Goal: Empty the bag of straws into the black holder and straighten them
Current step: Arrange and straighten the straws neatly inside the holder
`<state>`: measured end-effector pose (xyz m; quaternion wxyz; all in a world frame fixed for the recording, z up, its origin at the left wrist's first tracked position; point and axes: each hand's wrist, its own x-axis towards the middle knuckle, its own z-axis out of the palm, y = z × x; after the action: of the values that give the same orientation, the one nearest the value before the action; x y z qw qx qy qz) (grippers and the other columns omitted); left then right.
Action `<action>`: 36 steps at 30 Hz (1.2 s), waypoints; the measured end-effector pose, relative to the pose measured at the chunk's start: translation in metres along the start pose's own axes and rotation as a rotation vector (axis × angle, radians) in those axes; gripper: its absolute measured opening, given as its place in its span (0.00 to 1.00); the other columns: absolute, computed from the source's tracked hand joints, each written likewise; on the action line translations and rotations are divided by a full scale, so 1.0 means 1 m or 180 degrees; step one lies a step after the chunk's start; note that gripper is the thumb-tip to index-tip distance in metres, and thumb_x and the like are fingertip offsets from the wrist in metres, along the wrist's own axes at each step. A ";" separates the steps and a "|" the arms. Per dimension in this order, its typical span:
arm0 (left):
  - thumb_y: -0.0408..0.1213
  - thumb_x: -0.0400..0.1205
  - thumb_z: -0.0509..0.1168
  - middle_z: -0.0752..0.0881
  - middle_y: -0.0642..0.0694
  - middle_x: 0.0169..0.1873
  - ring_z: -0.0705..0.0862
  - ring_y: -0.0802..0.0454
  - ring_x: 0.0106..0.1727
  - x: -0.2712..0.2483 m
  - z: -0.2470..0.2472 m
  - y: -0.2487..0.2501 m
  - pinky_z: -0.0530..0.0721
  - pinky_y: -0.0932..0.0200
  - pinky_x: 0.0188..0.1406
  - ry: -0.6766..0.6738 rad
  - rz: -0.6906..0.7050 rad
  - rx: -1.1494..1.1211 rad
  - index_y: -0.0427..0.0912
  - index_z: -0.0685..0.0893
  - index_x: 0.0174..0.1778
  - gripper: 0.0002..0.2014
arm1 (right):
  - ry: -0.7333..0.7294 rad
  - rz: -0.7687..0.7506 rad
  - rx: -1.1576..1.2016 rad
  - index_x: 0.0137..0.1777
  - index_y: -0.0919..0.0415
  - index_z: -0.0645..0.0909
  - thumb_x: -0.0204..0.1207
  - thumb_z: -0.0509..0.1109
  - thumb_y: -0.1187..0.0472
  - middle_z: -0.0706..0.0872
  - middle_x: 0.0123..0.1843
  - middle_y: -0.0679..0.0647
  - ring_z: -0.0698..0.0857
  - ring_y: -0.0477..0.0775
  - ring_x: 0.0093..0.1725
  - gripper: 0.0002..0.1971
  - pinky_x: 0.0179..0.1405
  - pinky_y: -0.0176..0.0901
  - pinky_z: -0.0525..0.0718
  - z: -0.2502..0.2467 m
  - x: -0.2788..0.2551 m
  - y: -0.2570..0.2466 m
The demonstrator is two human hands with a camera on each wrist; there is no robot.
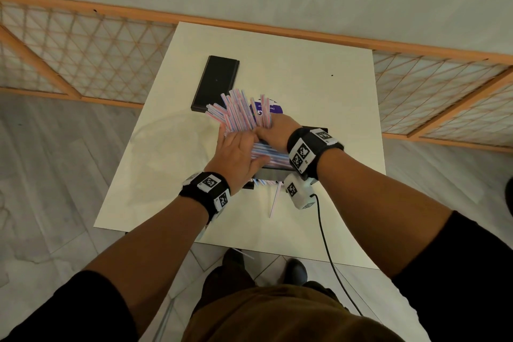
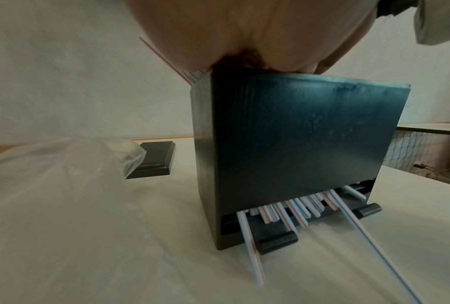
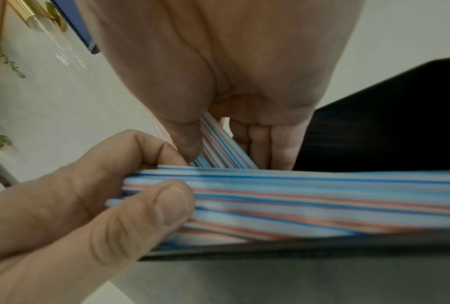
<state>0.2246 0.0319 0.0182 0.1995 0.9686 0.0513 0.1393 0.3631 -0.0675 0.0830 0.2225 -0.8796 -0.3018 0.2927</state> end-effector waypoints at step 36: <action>0.58 0.81 0.70 0.82 0.48 0.60 0.77 0.47 0.68 0.002 -0.030 0.022 0.50 0.33 0.87 0.0267 -0.0752 -0.0633 0.46 0.78 0.65 0.24 | -0.0355 -0.0708 -0.1747 0.59 0.52 0.69 0.88 0.58 0.55 0.75 0.35 0.47 0.79 0.57 0.38 0.04 0.35 0.46 0.71 -0.045 -0.047 -0.019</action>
<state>0.2186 0.0233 0.0537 0.3071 0.9246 0.1591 0.1596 0.3543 -0.0949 0.1447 -0.0097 -0.8510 -0.4758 0.2219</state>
